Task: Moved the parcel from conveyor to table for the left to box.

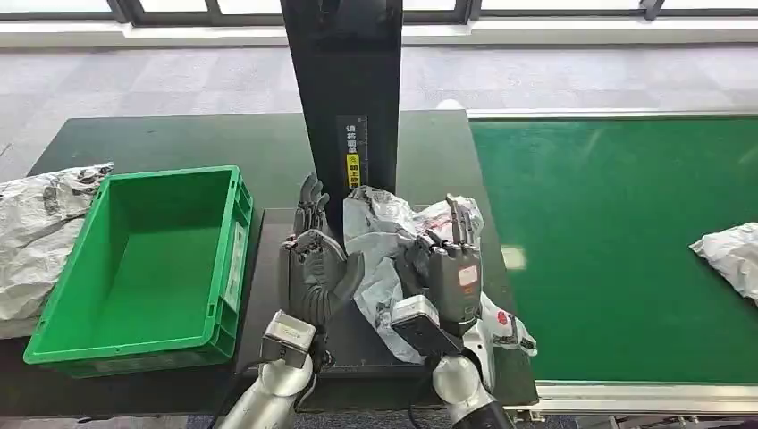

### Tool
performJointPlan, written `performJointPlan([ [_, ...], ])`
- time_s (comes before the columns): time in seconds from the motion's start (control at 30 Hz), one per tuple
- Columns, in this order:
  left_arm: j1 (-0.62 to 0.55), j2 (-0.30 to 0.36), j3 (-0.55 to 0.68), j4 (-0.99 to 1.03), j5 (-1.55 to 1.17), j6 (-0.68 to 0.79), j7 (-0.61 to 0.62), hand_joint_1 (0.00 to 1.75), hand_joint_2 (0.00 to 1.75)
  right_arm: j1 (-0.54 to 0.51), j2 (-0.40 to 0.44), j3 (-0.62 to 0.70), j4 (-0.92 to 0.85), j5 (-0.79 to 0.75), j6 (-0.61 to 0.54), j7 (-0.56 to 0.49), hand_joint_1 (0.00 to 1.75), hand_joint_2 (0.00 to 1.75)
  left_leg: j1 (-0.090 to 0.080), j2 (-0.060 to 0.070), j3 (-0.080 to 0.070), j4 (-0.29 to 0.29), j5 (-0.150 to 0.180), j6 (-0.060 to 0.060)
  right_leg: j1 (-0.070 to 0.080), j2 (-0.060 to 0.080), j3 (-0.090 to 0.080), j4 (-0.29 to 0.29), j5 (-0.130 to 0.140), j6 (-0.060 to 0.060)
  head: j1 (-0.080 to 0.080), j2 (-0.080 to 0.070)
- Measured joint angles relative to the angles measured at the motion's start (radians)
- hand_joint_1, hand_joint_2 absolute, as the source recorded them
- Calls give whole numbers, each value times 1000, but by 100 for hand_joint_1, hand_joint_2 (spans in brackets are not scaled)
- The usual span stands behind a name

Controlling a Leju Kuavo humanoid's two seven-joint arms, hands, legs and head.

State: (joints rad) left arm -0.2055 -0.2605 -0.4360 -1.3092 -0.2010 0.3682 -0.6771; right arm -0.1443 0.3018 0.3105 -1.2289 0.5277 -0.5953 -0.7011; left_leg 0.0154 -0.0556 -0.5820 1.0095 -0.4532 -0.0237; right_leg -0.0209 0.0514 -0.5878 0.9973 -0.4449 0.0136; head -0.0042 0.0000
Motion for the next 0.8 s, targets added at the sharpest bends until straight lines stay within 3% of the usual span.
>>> performJointPlan([
  [0.13,0,0,0,0,-9,-13,0,0,175,64,-19,0,-148,-80,-85,0,0,175,0,0,0,0,0,0,0,0,0,0,0,0,0,0],
  [0.4,-1,-1,0,5,6,-14,0,0,175,172,-75,-20,-379,-193,-101,0,0,175,0,1,0,0,-1,0,0,0,0,-1,0,0,0,0],
  [0.8,-4,-1,-16,11,20,-13,0,0,175,232,-89,-32,-476,-189,-101,1,0,175,0,1,0,0,0,0,0,1,0,0,0,0,0,0],
])
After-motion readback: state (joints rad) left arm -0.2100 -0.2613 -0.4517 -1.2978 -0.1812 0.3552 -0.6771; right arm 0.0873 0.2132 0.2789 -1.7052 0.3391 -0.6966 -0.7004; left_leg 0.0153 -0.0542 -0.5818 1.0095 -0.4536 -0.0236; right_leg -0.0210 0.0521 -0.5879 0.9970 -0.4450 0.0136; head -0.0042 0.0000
